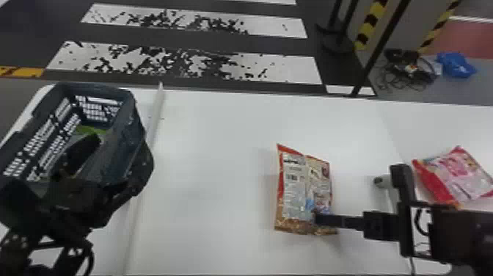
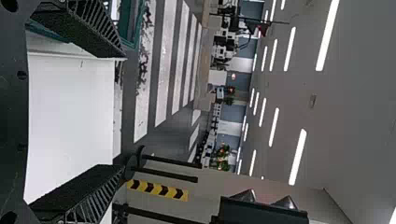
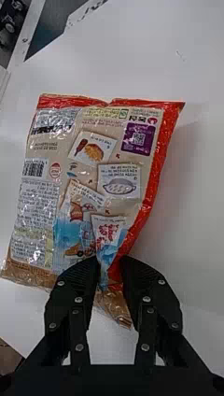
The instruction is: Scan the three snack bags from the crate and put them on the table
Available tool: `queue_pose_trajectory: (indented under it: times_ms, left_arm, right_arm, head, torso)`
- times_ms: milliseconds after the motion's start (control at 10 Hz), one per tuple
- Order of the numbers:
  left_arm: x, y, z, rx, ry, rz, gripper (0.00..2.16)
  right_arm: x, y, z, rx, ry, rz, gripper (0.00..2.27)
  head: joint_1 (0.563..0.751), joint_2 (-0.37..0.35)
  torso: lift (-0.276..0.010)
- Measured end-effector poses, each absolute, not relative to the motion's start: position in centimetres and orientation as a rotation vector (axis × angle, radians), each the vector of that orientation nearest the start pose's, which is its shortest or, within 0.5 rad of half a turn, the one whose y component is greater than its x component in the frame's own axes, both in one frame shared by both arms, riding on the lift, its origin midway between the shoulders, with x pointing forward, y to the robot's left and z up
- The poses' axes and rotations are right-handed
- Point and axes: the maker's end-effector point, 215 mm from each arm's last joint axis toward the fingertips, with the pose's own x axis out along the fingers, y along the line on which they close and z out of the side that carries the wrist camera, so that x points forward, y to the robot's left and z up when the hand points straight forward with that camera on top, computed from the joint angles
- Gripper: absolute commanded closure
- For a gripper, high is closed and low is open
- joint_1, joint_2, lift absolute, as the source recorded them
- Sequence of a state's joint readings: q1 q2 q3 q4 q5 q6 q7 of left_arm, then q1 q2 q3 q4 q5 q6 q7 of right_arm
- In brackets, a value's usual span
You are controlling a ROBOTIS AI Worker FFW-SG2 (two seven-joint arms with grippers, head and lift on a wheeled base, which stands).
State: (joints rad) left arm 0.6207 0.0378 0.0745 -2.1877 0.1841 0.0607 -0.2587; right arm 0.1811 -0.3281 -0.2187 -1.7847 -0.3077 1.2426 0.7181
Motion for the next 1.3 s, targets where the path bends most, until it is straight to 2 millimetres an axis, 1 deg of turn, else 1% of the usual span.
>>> queue_pose_trajectory:
  times_ms: [100,200,300,400,500,600,700,800,900,1000,1200,1300]
  left_arm:
    - [41.0,21.0,-32.1,-0.118,0.044,-0.221,0.01]
    - [41.0,21.0,-32.1,-0.119,0.044,-0.219,0.01]
    - [41.1,21.0,-32.2,-0.121,0.047,-0.211,0.01]
    - [41.2,20.9,-32.3,-0.12,0.048,-0.202,0.01]
    - [41.2,20.6,-32.4,-0.117,0.052,-0.204,0.01]
    - [41.2,20.3,-32.7,-0.119,0.056,-0.207,0.01]
    - [41.1,20.2,-33.1,-0.122,0.063,-0.209,0.01]
    - [41.2,19.8,-33.8,-0.127,0.078,-0.215,0.01]
    - [41.4,19.4,-34.3,-0.127,0.088,-0.221,0.01]
    - [41.5,19.1,-34.7,-0.125,0.095,-0.227,0.01]
    - [41.5,19.0,-34.9,-0.12,0.1,-0.231,0.01]
    - [41.7,18.9,-34.9,-0.119,0.097,-0.234,0.01]
  right_arm:
    - [36.2,-26.5,-52.4,0.434,1.047,0.49,2.24]
    - [36.4,-26.4,-50.8,0.438,1.014,0.497,2.24]
    - [36.9,-26.4,-48.7,0.461,0.96,0.499,2.24]
    - [37.6,-27.0,-46.4,0.49,0.9,0.492,2.24]
    - [38.9,-28.6,-43.9,0.519,0.815,0.462,2.24]
    - [41.2,-31.3,-41.7,0.52,0.714,0.39,2.24]
    - [43.8,-35.0,-40.5,0.5,0.626,0.267,2.24]
    - [46.6,-40.9,-39.7,0.473,0.526,0.065,2.24]
    - [48.1,-45.4,-39.3,0.465,0.453,-0.08,2.24]
    - [49.0,-50.1,-39.8,0.463,0.404,-0.234,2.24]
    - [50.1,-55.3,-41.8,0.434,0.373,-0.392,2.24]
    - [50.4,-57.7,-43.5,0.379,0.392,-0.47,2.24]
  head:
    - [0.695,-0.083]
    - [0.695,-0.08]
    - [0.695,-0.079]
    - [0.695,-0.082]
    - [0.695,-0.103]
    - [0.695,-0.138]
    - [0.695,-0.189]
    - [0.695,-0.258]
    - [0.695,-0.288]
    - [0.695,-0.345]
    - [0.695,-0.35]
    - [0.695,-0.35]
  torso:
    - [-0.094]
    - [-0.094]
    - [-0.094]
    - [-0.094]
    - [-0.094]
    - [-0.094]
    - [-0.094]
    - [-0.094]
    - [-0.094]
    - [-0.094]
    - [-0.094]
    - [-0.094]
